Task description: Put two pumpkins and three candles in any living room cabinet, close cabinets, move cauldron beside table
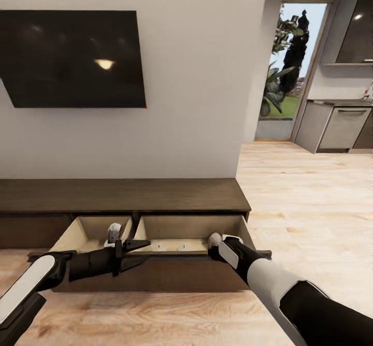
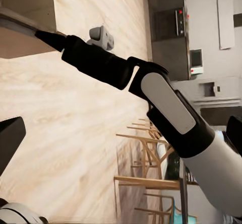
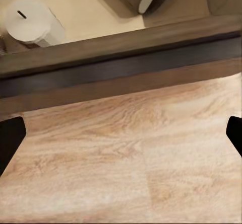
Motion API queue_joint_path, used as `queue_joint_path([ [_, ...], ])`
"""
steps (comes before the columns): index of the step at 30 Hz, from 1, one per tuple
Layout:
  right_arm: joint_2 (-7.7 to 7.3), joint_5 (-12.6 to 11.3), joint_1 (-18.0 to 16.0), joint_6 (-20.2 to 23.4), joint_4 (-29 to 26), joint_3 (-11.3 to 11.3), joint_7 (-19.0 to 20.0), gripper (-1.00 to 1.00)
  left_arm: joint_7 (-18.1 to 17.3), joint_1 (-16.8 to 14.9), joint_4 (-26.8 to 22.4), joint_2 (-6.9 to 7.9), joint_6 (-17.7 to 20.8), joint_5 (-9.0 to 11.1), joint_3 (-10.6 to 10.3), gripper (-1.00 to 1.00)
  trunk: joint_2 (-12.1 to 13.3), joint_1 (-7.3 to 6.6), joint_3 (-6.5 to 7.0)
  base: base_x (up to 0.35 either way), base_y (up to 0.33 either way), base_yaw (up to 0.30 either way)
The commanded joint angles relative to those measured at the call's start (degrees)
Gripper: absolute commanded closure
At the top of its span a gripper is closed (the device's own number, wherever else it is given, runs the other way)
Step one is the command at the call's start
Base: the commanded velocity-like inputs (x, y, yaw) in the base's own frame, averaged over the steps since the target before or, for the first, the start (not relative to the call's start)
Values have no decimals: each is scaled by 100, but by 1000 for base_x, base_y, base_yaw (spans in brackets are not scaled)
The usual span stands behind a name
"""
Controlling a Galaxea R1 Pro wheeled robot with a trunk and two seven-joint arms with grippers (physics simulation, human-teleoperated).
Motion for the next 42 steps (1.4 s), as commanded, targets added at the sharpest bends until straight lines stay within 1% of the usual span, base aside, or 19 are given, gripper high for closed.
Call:
queue_joint_path([
  [1,-3,-52,10,21,-10,48,-39,-100,75,-4,-2,4,5,39,-2,-100,39,-27,13,-309,84,0],
  [5,-4,-52,49,6,-10,48,-34,-100,109,-4,71,11,-5,-14,13,-100,199,-115,85,-309,83,0],
  [7,-4,-52,68,7,-7,48,-36,-100,197,-4,222,12,-12,-130,14,-100,279,-158,121,-309,60,0],
  [12,-14,-46,162,2,-3,48,-38,-100,468,-4,336,2,-20,-216,19,-100,480,-268,210,-309,18,0],
  [19,-12,-30,440,-76,-6,56,-39,-100,1414,-4,719,-62,-47,-297,7,-100,761,-422,336,-277,2,0],
  [20,-12,-14,504,-92,-7,58,-39,-100,1509,-4,860,-90,-53,-390,-2,-100,801,-444,354,-251,0,0],
  [23,-5,23,693,-266,-15,69,-38,-100,1626,-4,1149,-290,-87,-1053,-24,-100,921,-510,408,-217,0,0],
  [25,-2,36,847,-575,-14,82,-38,-100,1640,-7,1383,-626,-240,-1961,-15,-100,921,-510,408,-119,0,0],
  [26,-2,38,889,-666,-13,84,-38,-100,1636,-6,1431,-721,-310,-2214,-13,-100,921,-510,408,-74,0,0],
  [28,-1,47,1083,-1046,-16,93,-33,-100,1629,-7,1557,-1081,-725,-3262,-21,-100,921,-510,408,-39,0,0],
  [29,0,53,1134,-1141,-15,96,-32,-100,1628,-6,1589,-1167,-859,-3519,-24,-100,921,-510,408,-24,0,0],
  [31,-2,116,1327,-1524,-10,100,-34,-100,1603,-5,1831,-1488,-1451,-4487,-36,-100,921,-510,408,-13,0,0],
  [32,-3,142,1371,-1621,-7,100,-35,-100,1595,-5,1908,-1563,-1603,-4701,-42,-100,921,-510,408,-8,0,0],
  [33,-3,199,1453,-1813,-1,100,-36,-100,1577,-4,2068,-1692,-1893,-5088,-56,-100,921,-510,408,-5,0,0],
  [35,-4,314,1594,-2181,13,100,-37,-100,1515,-4,2461,-1882,-2470,-5698,-148,-100,921,-510,408,-3,0,0],
  [37,-3,415,1687,-2435,31,105,-38,-100,1445,-4,2856,-1960,-2991,-6030,-290,-100,921,-510,408,-1,0,0],
  [39,-3,650,1876,-2883,51,108,-35,-100,1261,-4,3459,-2017,-3946,-6351,-611,-100,921,-510,408,0,0,0],
  [40,-3,703,1921,-2990,53,108,-34,-100,1223,-4,3545,-2022,-4117,-6393,-700,-100,921,-510,408,0,0,0],
  [42,2,951,2087,-3557,63,108,-35,-100,1113,-4,3847,-2032,-4883,-6517,-1201,-100,921,-510,408,0,0,0],
])
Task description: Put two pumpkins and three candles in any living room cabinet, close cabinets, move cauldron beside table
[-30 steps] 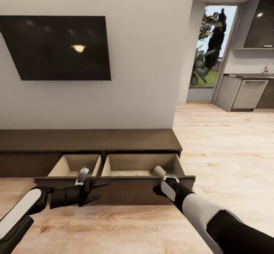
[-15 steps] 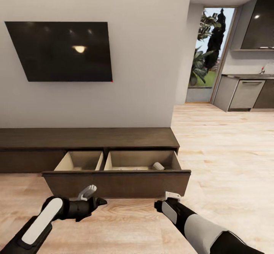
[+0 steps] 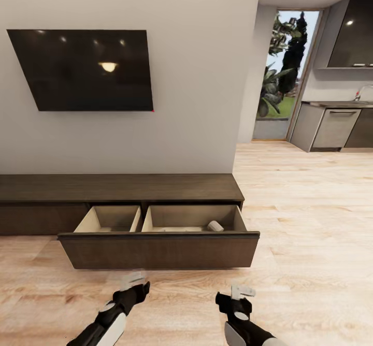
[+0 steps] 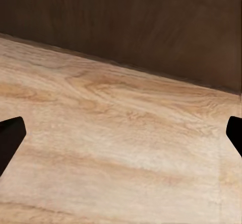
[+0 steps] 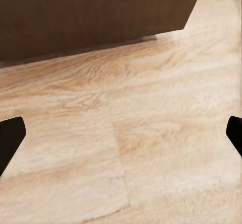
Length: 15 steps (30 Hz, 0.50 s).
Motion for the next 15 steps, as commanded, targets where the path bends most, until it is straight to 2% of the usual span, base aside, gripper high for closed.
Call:
queue_joint_path([
  [1,1,31,31,-219,8,51,-22,-100,31,-6,139,6,-311,20,-216,-100,-3,-1,-5,0,0,0],
  [4,2,254,89,-519,15,51,-21,-100,-1,-6,716,-27,-1200,-30,-627,-100,-3,-1,-5,0,0,0],
  [6,3,431,167,-723,16,51,-18,-100,-7,-6,958,-98,-1540,-50,-819,-100,-3,-1,-5,0,0,0],
  [10,3,660,257,-1134,17,52,27,-100,-6,-6,1094,-159,-1745,-80,-954,-100,-3,-1,-5,10,0,0],
  [15,3,1024,294,-1256,33,52,354,-100,-6,-6,1126,-176,-1986,-188,-987,-100,-3,-1,-5,157,40,0],
])
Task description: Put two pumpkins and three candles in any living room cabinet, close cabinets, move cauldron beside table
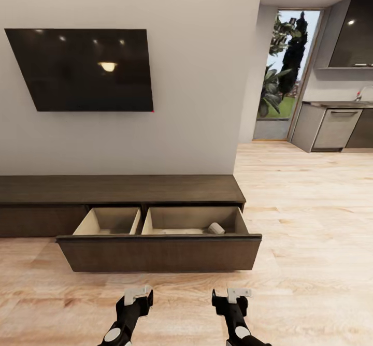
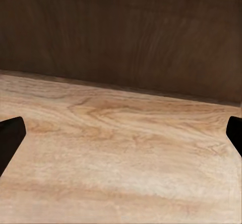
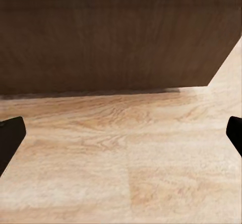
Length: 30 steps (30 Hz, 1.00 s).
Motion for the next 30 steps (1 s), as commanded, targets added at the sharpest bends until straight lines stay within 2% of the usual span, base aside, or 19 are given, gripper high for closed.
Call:
queue_joint_path([
  [1,0,68,-2,-19,19,48,13,-100,42,-7,-1,7,-79,23,-45,-100,-2,2,-6,236,95,0],
  [3,0,198,1,-19,41,48,60,-100,44,-7,1,6,-125,-39,-38,-100,-2,2,-6,161,56,0],
  [7,0,272,2,-51,53,48,118,-100,45,-7,2,3,-150,-79,-34,-100,-2,2,-6,97,18,0],
  [30,-9,227,3,-99,68,31,139,-100,46,-7,48,-29,-164,-89,-40,-100,-2,2,-6,127,1,0],
])
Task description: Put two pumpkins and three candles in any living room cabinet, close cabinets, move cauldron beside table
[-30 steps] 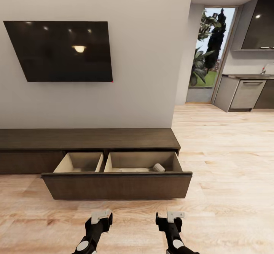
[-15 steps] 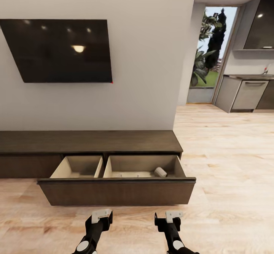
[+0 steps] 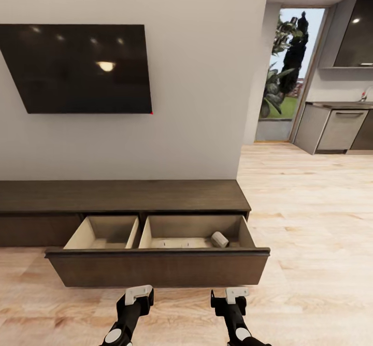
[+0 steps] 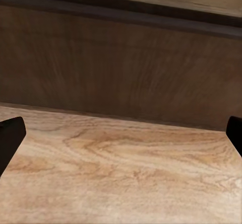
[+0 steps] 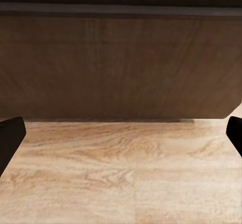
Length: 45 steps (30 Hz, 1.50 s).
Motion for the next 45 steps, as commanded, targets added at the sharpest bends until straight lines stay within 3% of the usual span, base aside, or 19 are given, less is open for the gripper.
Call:
queue_joint_path([
  [1,0,-39,-5,-16,4,49,-28,-100,44,-7,-2,8,-32,53,-47,-100,-2,0,-5,28,0,0],
  [12,0,-45,-5,-16,10,48,177,-100,46,-7,4,7,-42,72,-42,-100,-2,0,-5,4,0,0],
  [30,0,-52,-5,-10,13,23,194,-100,44,-7,4,7,-50,31,-43,-100,-724,395,-329,0,0,0],
  [38,0,-71,-5,-38,13,7,144,-100,44,-7,4,7,-316,52,-43,-100,-1045,571,-472,0,0,0],
  [45,-13,-159,-5,-425,18,-1,143,-100,44,-7,4,7,-339,53,-43,-100,-1326,724,-598,0,0,0],
])
